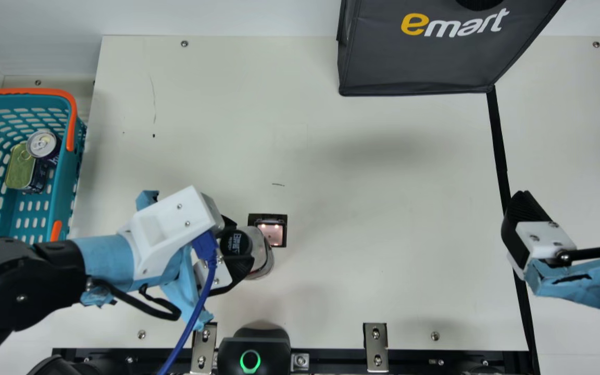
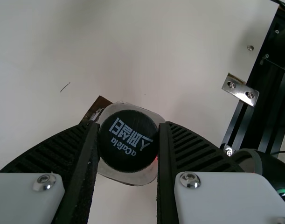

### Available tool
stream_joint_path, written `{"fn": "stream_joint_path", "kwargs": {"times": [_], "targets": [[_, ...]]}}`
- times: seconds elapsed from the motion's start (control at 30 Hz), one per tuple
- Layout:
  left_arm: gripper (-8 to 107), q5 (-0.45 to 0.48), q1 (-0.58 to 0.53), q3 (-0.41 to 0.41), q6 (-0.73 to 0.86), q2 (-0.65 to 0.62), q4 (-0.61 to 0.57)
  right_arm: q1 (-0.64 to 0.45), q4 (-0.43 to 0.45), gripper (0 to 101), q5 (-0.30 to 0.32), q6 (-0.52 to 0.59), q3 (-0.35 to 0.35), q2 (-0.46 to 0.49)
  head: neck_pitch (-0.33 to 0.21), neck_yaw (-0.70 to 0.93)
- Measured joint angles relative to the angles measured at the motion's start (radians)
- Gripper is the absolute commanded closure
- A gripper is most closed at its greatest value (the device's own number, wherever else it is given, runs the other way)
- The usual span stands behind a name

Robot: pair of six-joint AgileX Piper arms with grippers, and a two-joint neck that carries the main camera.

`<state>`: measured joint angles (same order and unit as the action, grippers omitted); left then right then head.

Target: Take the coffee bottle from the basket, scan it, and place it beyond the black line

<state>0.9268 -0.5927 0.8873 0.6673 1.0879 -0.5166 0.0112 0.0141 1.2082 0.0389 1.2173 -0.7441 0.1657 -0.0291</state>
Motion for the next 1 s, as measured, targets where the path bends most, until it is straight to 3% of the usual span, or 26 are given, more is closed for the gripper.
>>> {"fn": "stream_joint_path", "kwargs": {"times": [0.53, 1.0], "targets": [[89, 0.036, 0.044, 0.001, 0.117, 0.015, -0.039, 0.000, 0.000, 10, 0.000, 0.000, 0.000, 0.000, 0.000, 0.000], [89, 0.128, 0.128, 0.078, 0.213, 0.049, -0.097, 0.000, 0.000, 10, 0.000, 0.000, 0.000, 0.000, 0.000, 0.000]]}}
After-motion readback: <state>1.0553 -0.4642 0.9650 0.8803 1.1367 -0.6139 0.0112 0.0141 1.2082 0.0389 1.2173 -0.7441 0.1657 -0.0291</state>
